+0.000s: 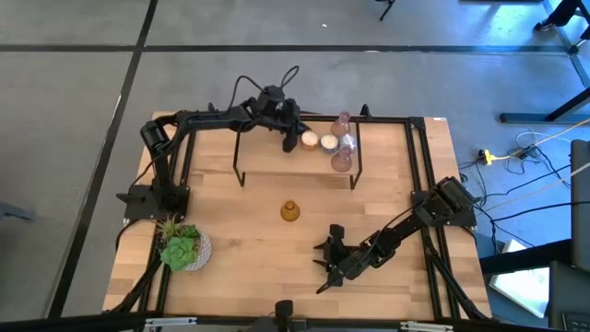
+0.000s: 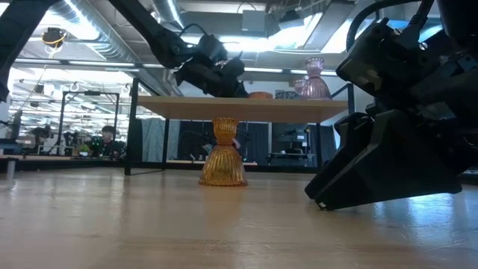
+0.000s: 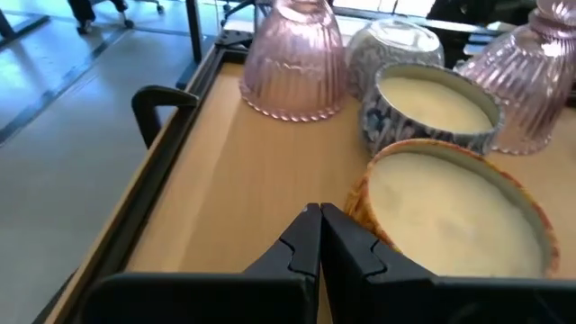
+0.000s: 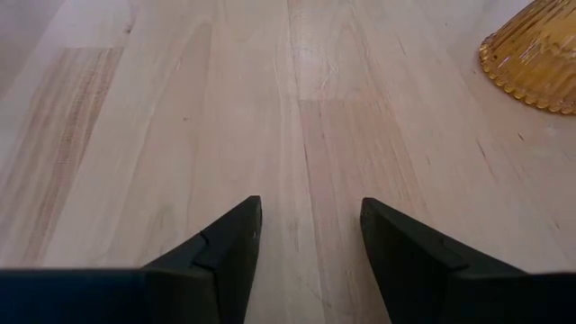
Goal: Pick & Place candle stick holders
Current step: Adjust the yellow glass candle holder on the table, then put the yellow glass candle holder on the shelf
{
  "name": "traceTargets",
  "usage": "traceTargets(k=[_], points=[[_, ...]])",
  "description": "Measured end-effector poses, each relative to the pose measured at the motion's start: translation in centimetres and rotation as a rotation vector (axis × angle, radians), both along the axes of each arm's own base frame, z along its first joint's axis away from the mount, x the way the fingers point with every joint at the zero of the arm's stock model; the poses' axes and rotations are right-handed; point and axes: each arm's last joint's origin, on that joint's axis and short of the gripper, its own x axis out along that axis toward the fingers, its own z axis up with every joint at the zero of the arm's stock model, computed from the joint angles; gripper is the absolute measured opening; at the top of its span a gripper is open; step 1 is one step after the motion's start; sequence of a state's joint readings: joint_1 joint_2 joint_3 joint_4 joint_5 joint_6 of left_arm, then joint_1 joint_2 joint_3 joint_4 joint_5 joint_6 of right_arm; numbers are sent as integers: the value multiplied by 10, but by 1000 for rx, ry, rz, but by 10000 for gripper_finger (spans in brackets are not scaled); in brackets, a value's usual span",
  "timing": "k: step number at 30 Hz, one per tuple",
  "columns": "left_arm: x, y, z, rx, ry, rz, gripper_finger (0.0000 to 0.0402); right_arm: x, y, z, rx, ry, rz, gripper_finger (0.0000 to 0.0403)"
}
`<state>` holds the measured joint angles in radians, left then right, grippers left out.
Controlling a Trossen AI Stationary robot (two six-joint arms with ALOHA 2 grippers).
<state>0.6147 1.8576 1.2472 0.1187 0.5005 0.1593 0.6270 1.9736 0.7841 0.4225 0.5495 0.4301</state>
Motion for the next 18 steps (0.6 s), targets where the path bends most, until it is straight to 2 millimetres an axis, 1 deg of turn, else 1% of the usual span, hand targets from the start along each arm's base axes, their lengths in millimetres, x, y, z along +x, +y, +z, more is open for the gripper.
traceTargets(k=[10, 14, 16, 18], points=[[6, -11, -2, 0, 24, -28, 1, 0, 0, 0, 2, 1, 3, 197], [4, -8, 0, 70, 52, 79, 1, -1, 1, 0, 2, 1, 4, 197], [2, -7, 7, 121, 56, 146, 1, -1, 1, 0, 4, 1, 4, 197], [-1, -6, 15, 144, 45, 174, 1, -1, 1, 0, 4, 2, 3, 197]])
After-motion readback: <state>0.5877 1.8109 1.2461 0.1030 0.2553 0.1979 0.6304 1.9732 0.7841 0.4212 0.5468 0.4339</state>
